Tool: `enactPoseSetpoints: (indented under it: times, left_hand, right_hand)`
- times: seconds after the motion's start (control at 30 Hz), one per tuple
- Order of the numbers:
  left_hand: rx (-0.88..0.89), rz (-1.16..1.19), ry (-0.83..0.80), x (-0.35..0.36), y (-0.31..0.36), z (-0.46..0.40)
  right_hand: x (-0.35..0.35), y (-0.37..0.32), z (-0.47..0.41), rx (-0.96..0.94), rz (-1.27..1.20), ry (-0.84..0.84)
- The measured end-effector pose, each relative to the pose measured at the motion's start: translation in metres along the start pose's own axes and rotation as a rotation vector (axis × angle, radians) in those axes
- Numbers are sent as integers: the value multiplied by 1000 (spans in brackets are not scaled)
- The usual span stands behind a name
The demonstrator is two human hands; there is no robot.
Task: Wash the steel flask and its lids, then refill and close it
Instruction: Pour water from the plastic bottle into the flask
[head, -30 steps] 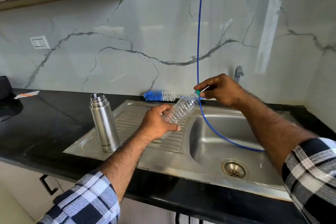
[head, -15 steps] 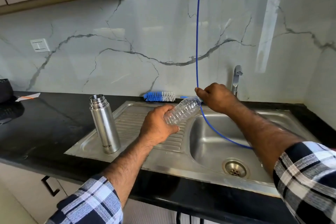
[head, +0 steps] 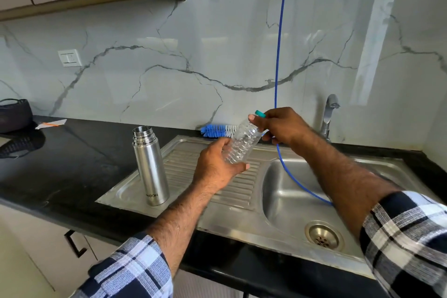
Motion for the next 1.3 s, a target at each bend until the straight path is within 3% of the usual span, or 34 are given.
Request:
enactPoseSetpoints:
  times: [0.3,0.5,0.8,1.0,1.3]
  left_hand:
    - [-150,101,243,-25,-54,-26]
    - [-326,242,396,-30,-87,-62]
    - [-510,356,573,-23,-148,-106]
    - [-547,335,633,-19,-176,-127]
    - [-487,290,593,-6,-177,-133]
  right_hand:
    - [23,-41,-73,-78,46,62]
    - [74,-64,-151,-123,59,71]
    - [176,-66,-246,-257,292,9]
    - [226,-59,-285,-319,433,-43]
    - [256,-52,-305,-338,555,-101]
Point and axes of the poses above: each hand's wrist, its own z-axis away from the middle knuckle, its own x-axis out of the palm, y = z × x, the point moved 6 cm from there along -z, towards the middle knuckle, and after that the axes turned 7 degrees about z, right-handed, at the moved point
